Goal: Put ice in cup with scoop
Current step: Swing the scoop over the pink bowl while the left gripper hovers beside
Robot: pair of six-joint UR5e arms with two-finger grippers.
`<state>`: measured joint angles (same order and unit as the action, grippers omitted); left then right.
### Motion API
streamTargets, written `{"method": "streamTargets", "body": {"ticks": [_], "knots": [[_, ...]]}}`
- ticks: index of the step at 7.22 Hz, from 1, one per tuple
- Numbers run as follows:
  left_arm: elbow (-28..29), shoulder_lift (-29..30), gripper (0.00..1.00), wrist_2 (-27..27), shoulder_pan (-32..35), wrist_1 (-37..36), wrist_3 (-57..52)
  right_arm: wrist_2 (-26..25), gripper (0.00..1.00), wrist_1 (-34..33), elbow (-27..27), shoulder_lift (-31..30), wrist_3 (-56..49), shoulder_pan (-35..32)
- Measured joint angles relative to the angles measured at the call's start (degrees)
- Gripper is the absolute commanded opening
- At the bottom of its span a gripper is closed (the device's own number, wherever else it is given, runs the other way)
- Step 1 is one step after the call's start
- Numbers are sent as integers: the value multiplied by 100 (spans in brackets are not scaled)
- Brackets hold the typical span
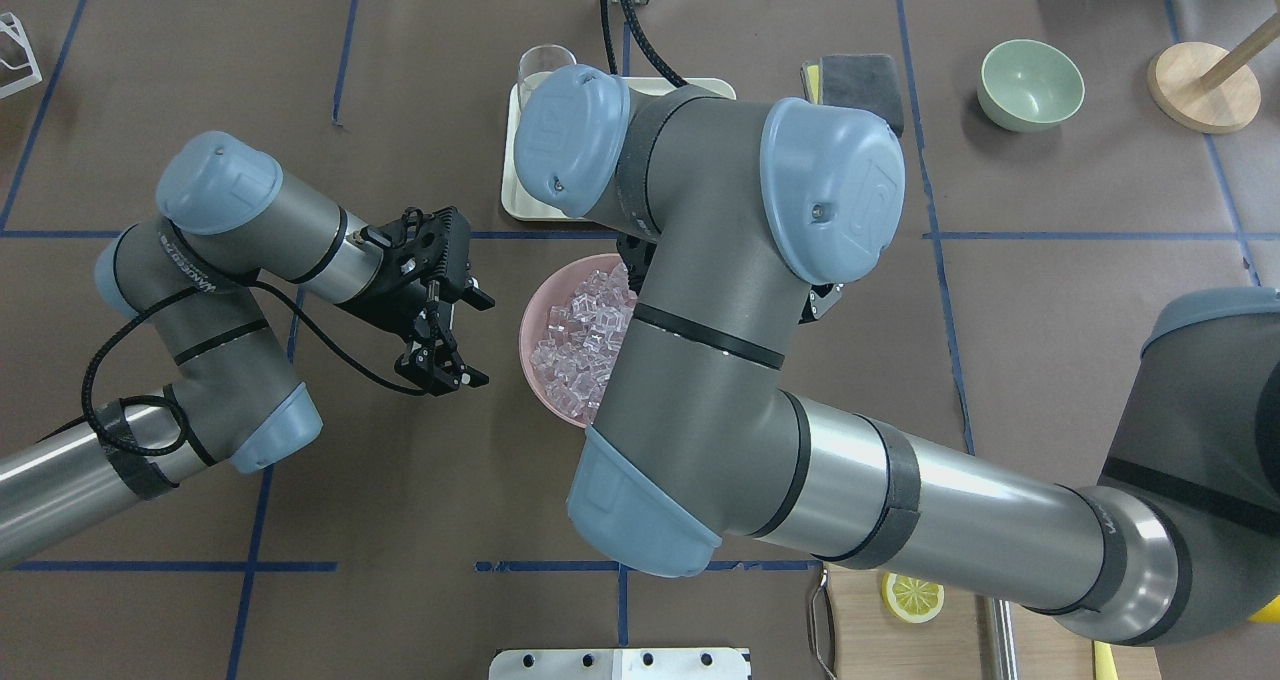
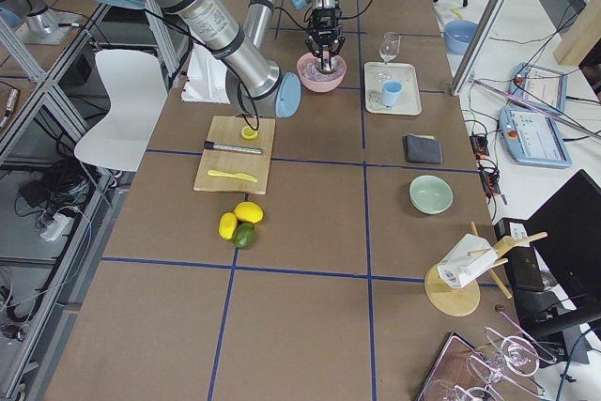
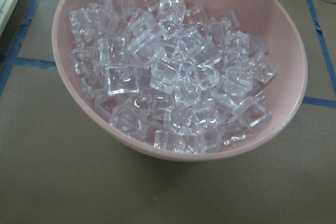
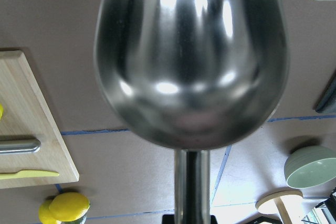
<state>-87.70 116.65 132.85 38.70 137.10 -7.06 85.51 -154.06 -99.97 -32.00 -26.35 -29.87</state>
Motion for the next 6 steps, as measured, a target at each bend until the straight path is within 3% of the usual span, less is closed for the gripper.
{"method": "streamTargets", "body": {"ticks": [6], "knots": [[510,67,100,-452,-232,875,283,-134,0,-107,211,147,-175,14]]}}
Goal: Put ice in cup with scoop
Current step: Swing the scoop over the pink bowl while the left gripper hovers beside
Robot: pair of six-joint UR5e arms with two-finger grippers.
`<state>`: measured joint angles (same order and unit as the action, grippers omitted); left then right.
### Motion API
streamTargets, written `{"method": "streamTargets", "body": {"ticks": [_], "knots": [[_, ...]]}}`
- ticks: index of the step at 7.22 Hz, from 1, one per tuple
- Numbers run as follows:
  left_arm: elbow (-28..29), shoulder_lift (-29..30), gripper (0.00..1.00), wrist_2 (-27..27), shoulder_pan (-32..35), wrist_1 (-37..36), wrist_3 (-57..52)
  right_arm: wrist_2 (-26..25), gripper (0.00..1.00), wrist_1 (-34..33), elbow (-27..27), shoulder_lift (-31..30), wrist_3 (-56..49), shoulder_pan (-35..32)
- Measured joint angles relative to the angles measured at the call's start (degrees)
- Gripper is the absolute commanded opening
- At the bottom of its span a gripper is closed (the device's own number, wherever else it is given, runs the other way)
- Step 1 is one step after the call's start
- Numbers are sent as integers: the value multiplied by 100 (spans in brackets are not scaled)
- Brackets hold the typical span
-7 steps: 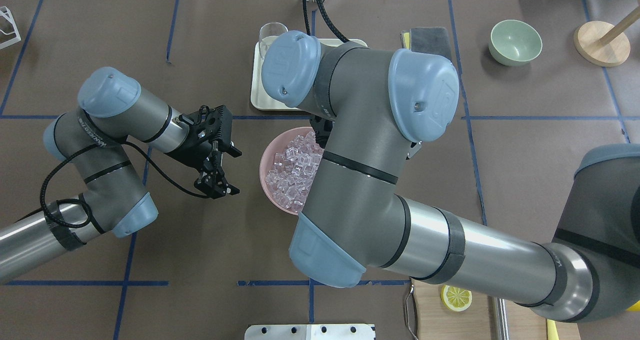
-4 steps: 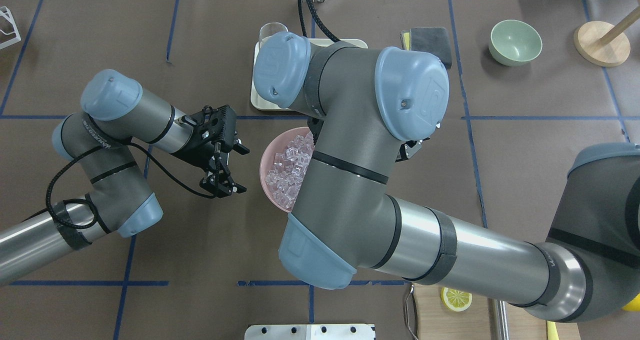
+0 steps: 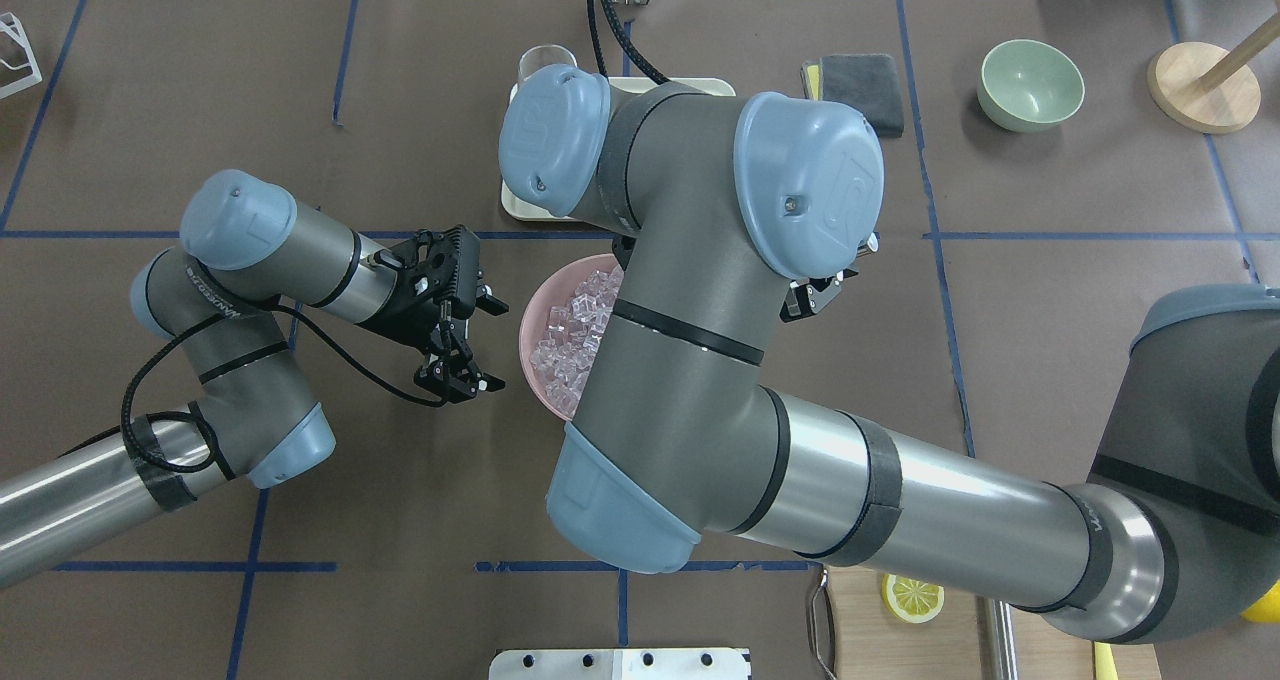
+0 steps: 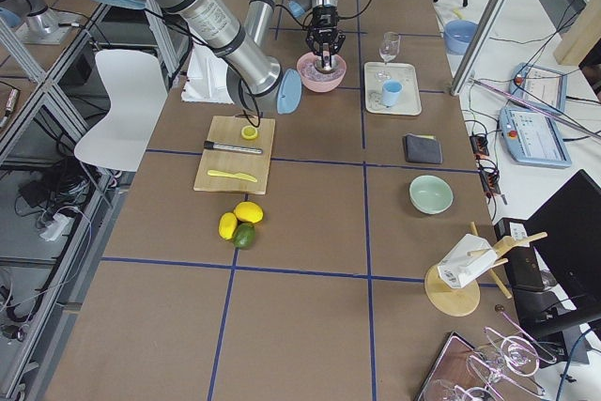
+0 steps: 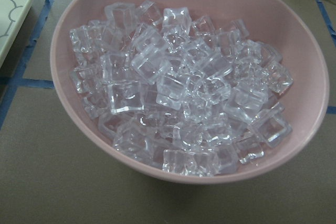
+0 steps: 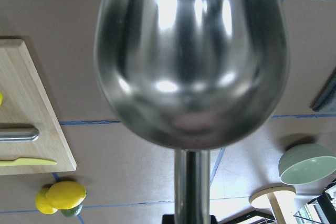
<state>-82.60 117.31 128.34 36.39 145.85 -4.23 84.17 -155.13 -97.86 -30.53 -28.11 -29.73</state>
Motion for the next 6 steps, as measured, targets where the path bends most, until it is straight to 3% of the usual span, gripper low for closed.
{"method": "streamTargets", "body": {"ticks": [3,6], "knots": [[57,45,100,-10,-34,100,70,-116,0,2,953,518,-28,18],[69,77,100,-10,-35,102,80,-232,0,-51,1299,634,-129,115]]}}
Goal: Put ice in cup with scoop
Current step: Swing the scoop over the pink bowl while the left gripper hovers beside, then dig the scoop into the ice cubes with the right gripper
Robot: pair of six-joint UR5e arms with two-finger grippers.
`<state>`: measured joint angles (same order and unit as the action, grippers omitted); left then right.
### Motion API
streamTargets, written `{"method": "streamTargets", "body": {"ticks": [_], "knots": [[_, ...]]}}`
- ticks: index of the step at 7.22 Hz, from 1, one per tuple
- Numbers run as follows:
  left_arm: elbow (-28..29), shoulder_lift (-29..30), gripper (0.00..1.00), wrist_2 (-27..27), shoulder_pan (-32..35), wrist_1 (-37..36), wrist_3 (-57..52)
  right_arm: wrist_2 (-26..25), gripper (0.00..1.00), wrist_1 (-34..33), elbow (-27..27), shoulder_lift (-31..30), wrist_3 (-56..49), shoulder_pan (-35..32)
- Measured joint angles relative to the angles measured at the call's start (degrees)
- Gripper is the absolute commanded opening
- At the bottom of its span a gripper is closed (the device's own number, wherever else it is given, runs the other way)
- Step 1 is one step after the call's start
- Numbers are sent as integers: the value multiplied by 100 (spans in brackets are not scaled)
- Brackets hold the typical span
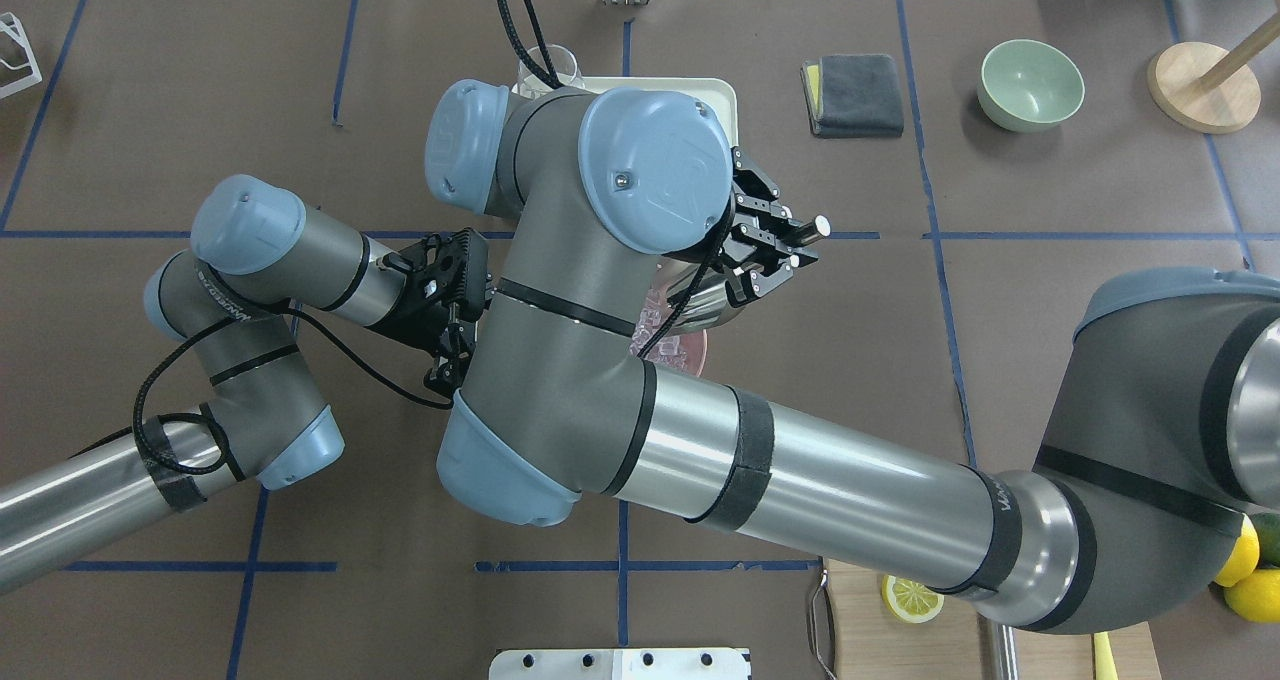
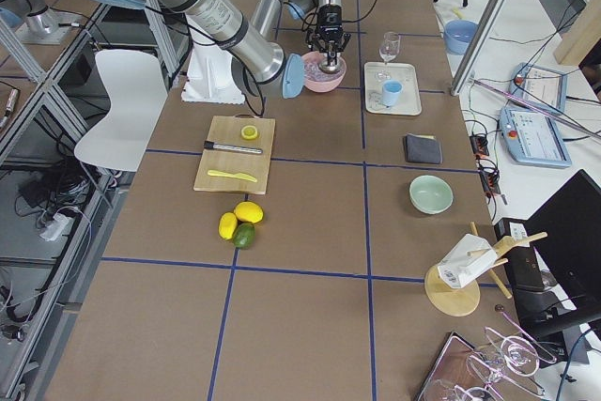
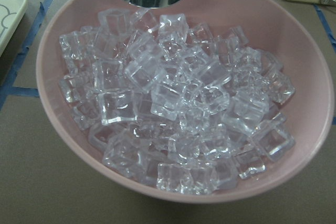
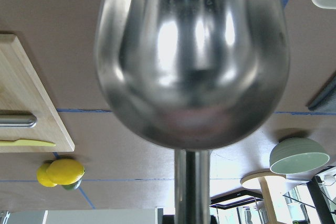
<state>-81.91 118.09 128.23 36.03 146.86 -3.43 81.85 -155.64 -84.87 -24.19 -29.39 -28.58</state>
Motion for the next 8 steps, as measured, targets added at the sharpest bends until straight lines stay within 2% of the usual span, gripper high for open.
{"method": "streamTargets", "body": {"ticks": [4,8], "knots": [[17,4,100,0,-2,0,1,-119,0,-167,58,7,-146,218],[17,4,100,0,0,0,1,-126,0,63,125,-27,-102,314]]}}
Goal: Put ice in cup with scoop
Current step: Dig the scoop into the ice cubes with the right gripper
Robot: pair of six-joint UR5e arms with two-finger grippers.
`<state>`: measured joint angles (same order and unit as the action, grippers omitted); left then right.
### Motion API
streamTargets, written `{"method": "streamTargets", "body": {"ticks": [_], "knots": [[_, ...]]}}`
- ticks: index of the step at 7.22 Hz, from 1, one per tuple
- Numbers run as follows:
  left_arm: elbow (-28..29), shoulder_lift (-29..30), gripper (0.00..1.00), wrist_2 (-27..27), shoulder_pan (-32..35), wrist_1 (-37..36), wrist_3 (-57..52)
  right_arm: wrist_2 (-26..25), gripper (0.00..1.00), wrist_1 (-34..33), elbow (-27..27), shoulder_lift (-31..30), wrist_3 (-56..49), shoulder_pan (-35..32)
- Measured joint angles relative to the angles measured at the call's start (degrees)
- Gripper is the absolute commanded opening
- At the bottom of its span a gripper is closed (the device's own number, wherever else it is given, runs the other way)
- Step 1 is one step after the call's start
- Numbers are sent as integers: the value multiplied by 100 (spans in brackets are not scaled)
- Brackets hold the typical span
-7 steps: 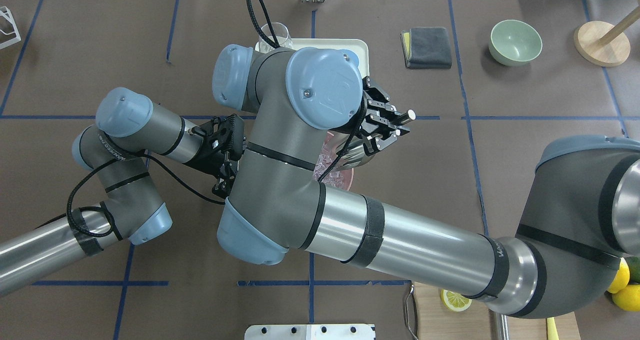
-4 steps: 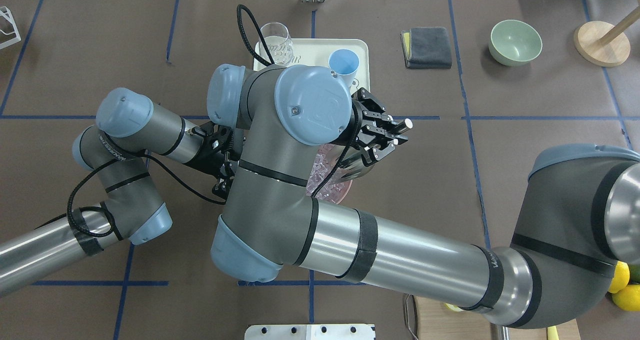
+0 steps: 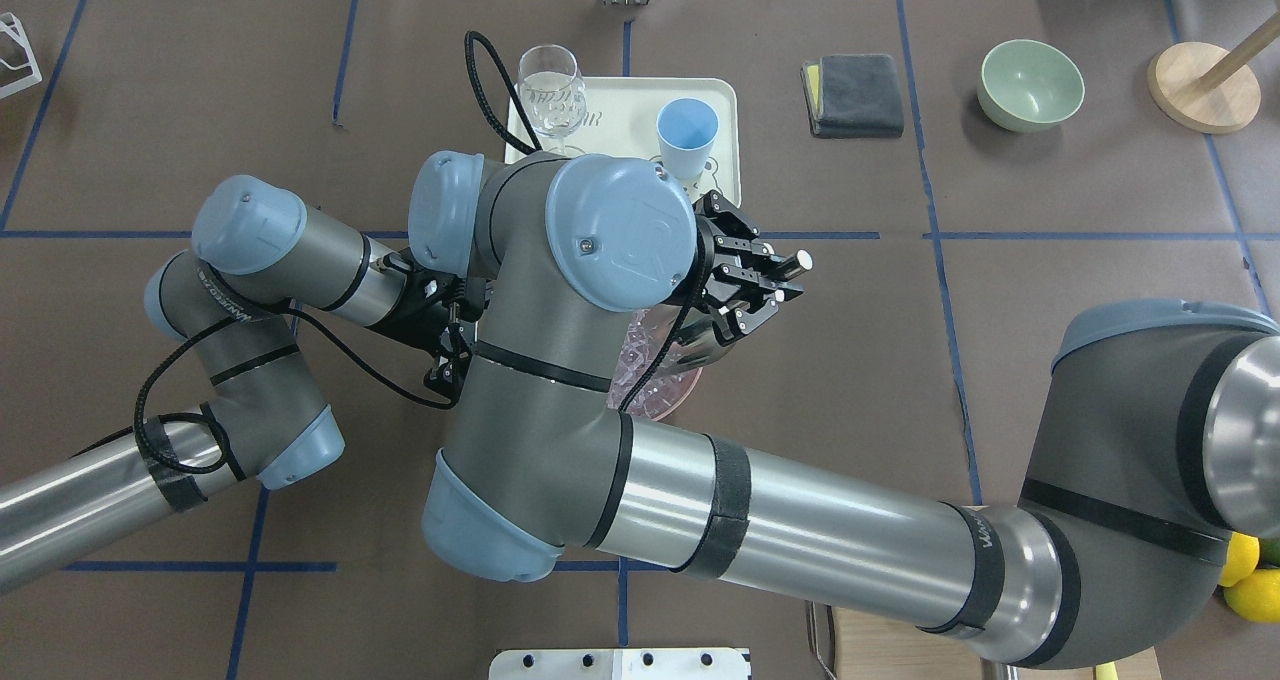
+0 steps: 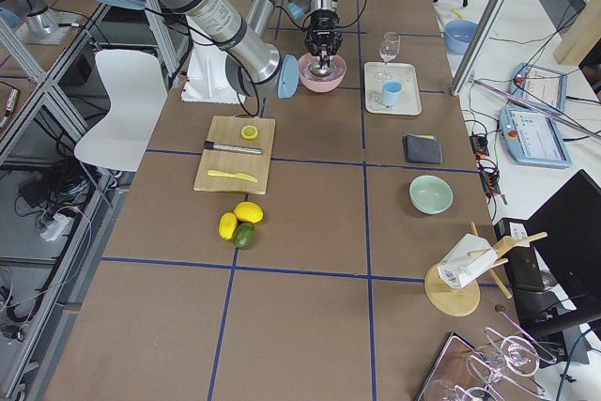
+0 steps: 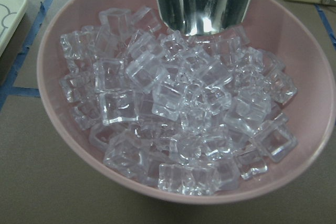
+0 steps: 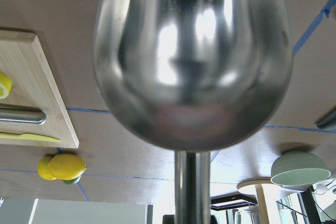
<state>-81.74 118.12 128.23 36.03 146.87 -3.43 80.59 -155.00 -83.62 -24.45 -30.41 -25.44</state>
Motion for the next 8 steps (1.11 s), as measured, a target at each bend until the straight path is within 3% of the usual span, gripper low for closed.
{"method": "streamTargets", "body": {"ticks": [3,8], "knots": [[15,0,100,0,-8,4,-8,0,0,249,95,-39,32,46],[17,33,100,0,0,0,-9,6,0,1254,-42,-528,29,67]]}}
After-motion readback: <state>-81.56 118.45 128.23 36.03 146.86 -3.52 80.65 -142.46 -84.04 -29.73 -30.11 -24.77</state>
